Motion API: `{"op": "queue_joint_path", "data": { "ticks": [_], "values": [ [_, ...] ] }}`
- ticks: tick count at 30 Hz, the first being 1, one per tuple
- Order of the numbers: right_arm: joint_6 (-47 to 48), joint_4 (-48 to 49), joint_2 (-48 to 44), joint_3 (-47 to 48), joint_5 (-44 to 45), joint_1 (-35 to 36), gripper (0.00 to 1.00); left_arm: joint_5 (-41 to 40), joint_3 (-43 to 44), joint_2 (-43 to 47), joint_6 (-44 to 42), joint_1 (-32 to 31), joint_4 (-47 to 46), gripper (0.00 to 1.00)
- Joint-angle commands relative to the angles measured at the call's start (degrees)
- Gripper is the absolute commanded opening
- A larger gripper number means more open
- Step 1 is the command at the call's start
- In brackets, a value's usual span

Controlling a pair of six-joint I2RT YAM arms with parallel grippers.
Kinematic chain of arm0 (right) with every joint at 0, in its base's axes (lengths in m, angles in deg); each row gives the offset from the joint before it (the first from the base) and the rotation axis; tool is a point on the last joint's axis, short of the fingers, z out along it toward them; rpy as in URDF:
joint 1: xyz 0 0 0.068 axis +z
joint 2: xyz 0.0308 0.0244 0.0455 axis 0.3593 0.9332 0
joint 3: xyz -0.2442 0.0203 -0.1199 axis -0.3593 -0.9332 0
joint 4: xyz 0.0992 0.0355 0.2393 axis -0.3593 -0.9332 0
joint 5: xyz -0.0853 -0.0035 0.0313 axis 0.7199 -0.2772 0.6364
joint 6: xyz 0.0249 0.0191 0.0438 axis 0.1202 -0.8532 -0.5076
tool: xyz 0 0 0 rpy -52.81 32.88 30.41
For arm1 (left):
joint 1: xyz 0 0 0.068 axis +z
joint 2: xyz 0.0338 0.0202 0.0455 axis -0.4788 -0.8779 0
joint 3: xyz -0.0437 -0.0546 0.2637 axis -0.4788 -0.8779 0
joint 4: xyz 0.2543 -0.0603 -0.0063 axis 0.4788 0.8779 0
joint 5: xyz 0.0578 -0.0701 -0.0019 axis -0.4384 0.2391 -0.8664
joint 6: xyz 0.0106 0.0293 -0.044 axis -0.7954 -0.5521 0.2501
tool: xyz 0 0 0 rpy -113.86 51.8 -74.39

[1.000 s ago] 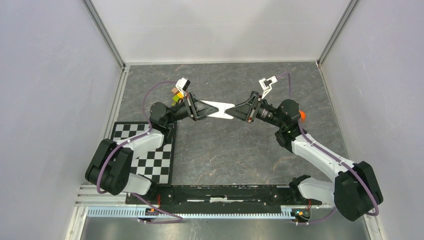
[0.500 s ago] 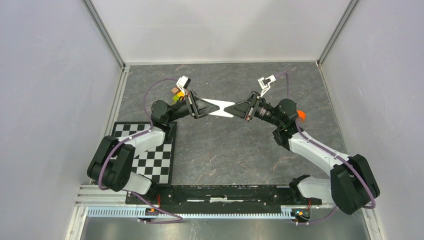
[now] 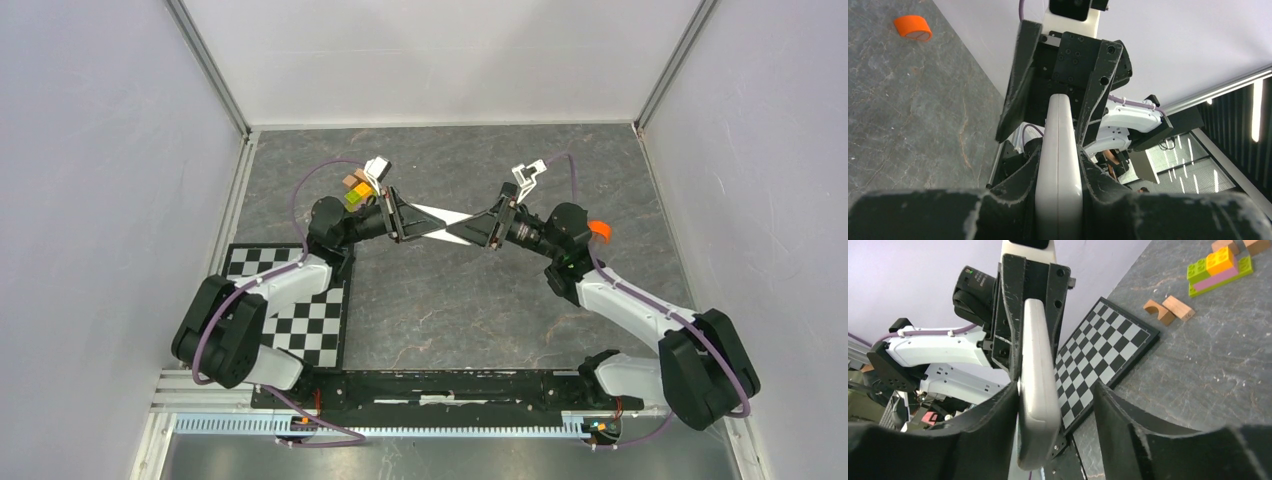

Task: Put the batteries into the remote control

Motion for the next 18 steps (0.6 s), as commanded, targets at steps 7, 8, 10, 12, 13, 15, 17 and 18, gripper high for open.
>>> {"op": "queue_joint_path", "data": {
  "ticks": [7, 8, 10, 12, 13, 15, 17, 18],
  "values": [
    [9.7, -3.7, -8.2, -4.6, -0.7, -3.0, 0.98, -0.2, 1.7, -1.7, -2.1, -1.5, -4.4, 0.03],
    [9.7, -3.9, -9.6, -5.0, -0.7, -3.9, 0.98, -0.7, 1.7, -2.5, -2.3, -1.4, -4.1, 0.03],
    [9.7, -4.9, -11.8, -5.9, -0.4, -5.8, 0.98, -1.5, 1.7, -4.2, -3.1, -1.3, -3.3, 0.06],
    [10.9, -9.3, -15.0, -6.4, 2.8, -7.7, 0.98, -3.1, 2.1, -6.4, -6.1, -1.4, 0.3, 0.09],
    [12.4, -12.7, -16.5, -6.3, 5.4, -8.4, 0.98, -4.1, 2.5, -7.6, -8.0, -1.3, 2.9, 0.11],
    [17.0, -22.7, -19.7, -5.2, 14.3, -9.2, 0.98, -6.8, 3.8, -10.8, -11.4, -1.4, 8.5, 0.15],
    [20.7, -32.0, -22.1, -3.3, 23.5, -9.3, 0.98, -8.5, 5.4, -15.5, -11.4, -1.6, 9.0, 0.16],
    [22.1, -35.0, -22.6, -2.5, 26.9, -9.3, 0.98, -9.5, 6.5, -17.9, -10.3, -1.6, 9.1, 0.16]
  ]
}}
